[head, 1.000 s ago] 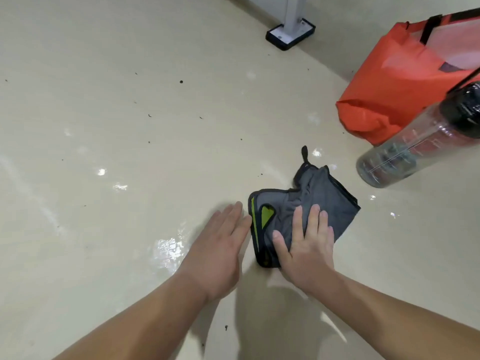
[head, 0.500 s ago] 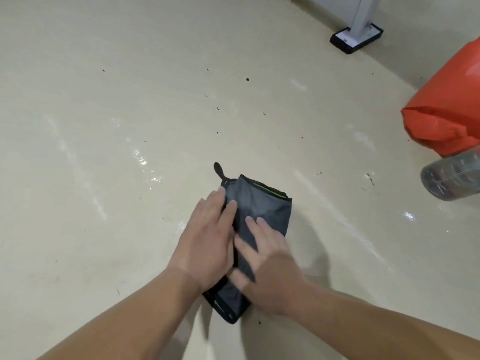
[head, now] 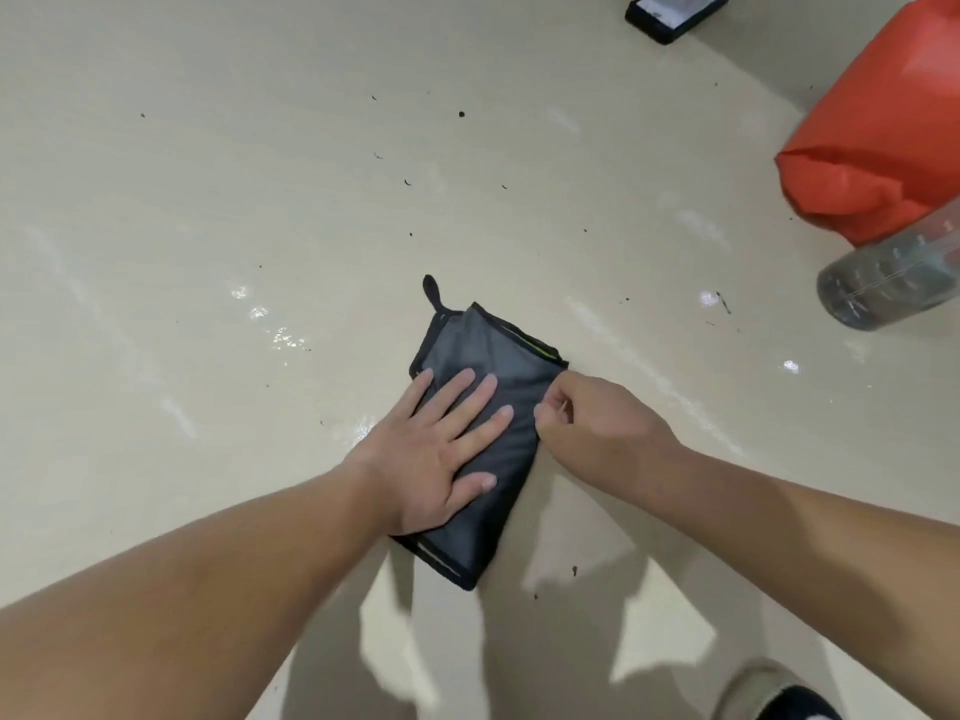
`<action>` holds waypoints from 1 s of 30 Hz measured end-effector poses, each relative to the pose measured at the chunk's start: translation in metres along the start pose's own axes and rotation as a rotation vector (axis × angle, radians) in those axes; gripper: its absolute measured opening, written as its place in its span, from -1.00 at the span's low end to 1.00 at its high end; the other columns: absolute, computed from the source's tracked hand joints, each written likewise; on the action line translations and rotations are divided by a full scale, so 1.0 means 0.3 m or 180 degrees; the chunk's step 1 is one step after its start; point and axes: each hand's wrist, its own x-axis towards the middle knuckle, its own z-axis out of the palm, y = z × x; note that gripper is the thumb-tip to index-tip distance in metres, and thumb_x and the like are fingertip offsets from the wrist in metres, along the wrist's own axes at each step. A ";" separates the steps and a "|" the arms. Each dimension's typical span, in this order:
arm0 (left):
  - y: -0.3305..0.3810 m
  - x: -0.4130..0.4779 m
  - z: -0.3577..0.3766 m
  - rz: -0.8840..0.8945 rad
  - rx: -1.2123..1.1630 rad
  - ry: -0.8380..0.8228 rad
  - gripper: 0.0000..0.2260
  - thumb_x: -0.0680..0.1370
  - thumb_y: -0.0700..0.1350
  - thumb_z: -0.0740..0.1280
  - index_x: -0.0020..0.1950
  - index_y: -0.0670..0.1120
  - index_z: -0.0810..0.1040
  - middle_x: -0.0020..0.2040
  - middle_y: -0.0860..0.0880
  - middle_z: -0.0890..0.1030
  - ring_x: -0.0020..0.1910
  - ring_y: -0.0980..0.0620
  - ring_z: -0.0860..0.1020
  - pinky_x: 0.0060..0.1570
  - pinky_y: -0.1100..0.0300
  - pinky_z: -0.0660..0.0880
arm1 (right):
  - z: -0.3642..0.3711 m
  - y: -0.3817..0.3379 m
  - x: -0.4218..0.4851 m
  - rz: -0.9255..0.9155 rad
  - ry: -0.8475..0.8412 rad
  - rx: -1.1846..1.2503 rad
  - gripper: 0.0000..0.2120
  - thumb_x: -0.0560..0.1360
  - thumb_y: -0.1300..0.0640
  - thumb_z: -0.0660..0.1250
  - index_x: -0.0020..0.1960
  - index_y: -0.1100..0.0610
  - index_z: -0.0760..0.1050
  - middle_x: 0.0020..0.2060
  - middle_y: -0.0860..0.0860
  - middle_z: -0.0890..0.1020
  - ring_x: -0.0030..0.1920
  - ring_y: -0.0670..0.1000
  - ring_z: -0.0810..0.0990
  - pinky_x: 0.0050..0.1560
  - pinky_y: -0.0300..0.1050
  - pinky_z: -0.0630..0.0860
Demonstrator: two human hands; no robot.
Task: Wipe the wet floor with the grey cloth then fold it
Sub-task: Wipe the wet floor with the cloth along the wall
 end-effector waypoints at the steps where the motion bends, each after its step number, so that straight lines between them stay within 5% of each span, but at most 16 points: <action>1: -0.032 -0.012 0.004 -0.0072 0.0105 0.0033 -0.36 0.64 0.32 -0.24 0.65 0.08 -0.29 0.65 -0.06 -0.31 0.61 -0.10 -0.35 0.56 -0.20 -0.28 | 0.013 -0.020 -0.015 0.0032 -0.0048 -0.0049 -0.84 0.58 -0.09 0.16 -0.05 -0.07 0.46 -0.16 -0.13 0.61 -0.12 -0.08 0.58 -0.01 -0.04 0.54; 9: -0.293 -0.271 0.109 -0.0508 0.0048 0.0363 -0.34 0.63 0.32 -0.26 0.68 0.05 -0.18 0.68 -0.12 -0.18 0.65 -0.14 -0.22 0.57 -0.22 -0.15 | 0.098 -0.297 -0.097 0.0036 -0.0659 -0.1245 -0.68 0.61 -0.24 0.10 0.13 -0.06 0.47 0.03 -0.08 0.61 0.07 0.08 0.58 0.13 0.00 0.53; 15: -0.191 -0.548 0.236 -0.1320 -0.0658 0.0580 -0.36 0.66 0.27 -0.15 0.68 0.02 -0.07 0.68 -0.15 -0.15 0.65 -0.17 -0.23 0.56 -0.27 -0.19 | 0.181 -0.586 -0.111 -0.0300 -0.0828 -0.2002 -0.62 0.67 -0.20 -0.04 0.10 0.02 0.42 0.07 0.02 0.58 0.02 0.12 0.52 0.06 0.01 0.49; 19: -0.051 -0.700 0.327 -0.1131 -0.0796 0.0707 -0.37 0.63 0.25 0.07 0.66 0.01 0.16 0.67 -0.19 0.04 0.65 -0.22 -0.07 0.56 -0.30 -0.04 | 0.362 -0.737 -0.070 -0.0454 -0.0569 -0.1977 -0.71 0.66 -0.15 -0.01 -0.01 0.02 0.36 0.14 0.08 0.62 0.00 0.14 0.51 0.02 0.00 0.47; 23: -0.154 -0.856 0.390 -0.0771 -0.0801 0.0794 -0.40 0.62 0.28 0.12 0.62 0.08 0.26 0.66 -0.11 0.14 0.66 -0.13 -0.03 0.58 -0.23 -0.07 | 0.550 -0.858 -0.110 -0.0678 -0.0373 -0.1576 -0.72 0.63 -0.13 0.04 -0.02 0.03 0.39 -0.04 0.04 0.59 -0.04 0.14 0.53 0.01 0.01 0.50; 26: -0.308 -1.011 0.428 -0.1301 -0.0781 0.0673 -0.40 0.64 0.30 -0.01 0.66 0.14 0.07 0.68 -0.04 -0.07 0.66 -0.05 -0.19 0.59 -0.18 -0.17 | 0.647 -0.945 -0.151 -0.1008 -0.0272 -0.1419 -0.76 0.63 -0.12 0.06 0.02 0.01 0.39 -0.08 -0.02 0.59 -0.06 0.12 0.56 -0.05 0.01 0.51; 30: -0.424 -1.280 0.506 -0.2812 -0.0898 0.0532 -0.39 0.65 0.31 -0.12 0.67 0.14 -0.04 0.69 -0.06 -0.10 0.66 -0.07 -0.18 0.59 -0.19 -0.10 | 0.743 -1.093 -0.170 -0.1552 -0.0211 -0.1169 -0.80 0.63 -0.12 0.10 0.07 -0.02 0.40 -0.03 -0.05 0.55 -0.04 0.08 0.55 -0.12 -0.02 0.47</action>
